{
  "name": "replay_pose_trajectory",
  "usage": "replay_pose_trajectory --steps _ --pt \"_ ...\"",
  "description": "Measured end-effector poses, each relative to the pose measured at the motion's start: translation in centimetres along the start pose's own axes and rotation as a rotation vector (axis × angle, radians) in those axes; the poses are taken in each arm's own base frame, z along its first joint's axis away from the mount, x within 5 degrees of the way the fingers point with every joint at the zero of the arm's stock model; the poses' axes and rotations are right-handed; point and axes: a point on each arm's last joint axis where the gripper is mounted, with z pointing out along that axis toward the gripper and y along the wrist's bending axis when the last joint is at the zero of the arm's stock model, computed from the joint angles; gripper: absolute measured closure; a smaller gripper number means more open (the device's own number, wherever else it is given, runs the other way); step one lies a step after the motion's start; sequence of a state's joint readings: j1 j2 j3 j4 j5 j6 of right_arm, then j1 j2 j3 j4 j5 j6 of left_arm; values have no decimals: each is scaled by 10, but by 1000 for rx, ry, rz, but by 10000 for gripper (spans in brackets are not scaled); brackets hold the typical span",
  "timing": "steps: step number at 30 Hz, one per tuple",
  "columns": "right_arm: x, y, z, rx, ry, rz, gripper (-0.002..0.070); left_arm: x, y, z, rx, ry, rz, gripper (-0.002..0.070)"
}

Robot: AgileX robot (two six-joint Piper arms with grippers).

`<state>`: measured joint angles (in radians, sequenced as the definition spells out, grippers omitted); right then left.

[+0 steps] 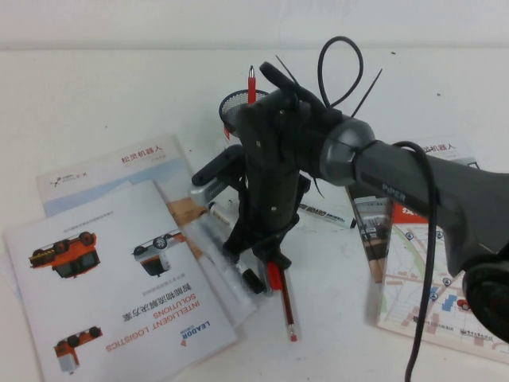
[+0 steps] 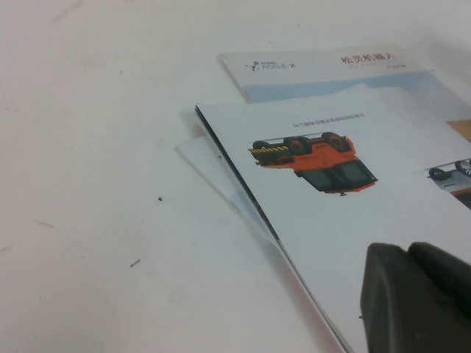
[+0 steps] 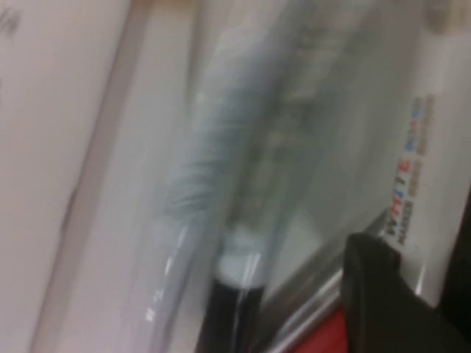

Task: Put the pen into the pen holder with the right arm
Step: Pick up the pen on the table, then place the pen onto the pen holder

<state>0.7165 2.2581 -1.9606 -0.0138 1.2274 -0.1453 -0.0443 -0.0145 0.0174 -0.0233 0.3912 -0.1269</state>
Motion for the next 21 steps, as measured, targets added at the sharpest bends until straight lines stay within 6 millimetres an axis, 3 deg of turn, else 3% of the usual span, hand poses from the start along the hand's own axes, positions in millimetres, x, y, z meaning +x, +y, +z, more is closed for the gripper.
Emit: replay_pose_trajectory --steps 1,5,9,12,14,18,21 --pt "-2 -1 -2 12 -11 6 559 0 0 0 0 0 0 678" --pt "-10 -5 -23 48 -80 45 554 0 0 0 0 0 0 677" --pt "-4 -5 -74 64 -186 64 554 0 0 0 0 0 0 677" --pt "17 -2 -116 65 -255 85 554 0 0 0 0 0 0 677" --pt "37 2 -131 52 -318 105 554 0 0 0 0 0 0 677" --pt "76 11 -135 24 -576 154 554 0 0 0 0 0 0 677" --pt "115 18 -130 22 -943 192 554 0 0 0 0 0 0 678"
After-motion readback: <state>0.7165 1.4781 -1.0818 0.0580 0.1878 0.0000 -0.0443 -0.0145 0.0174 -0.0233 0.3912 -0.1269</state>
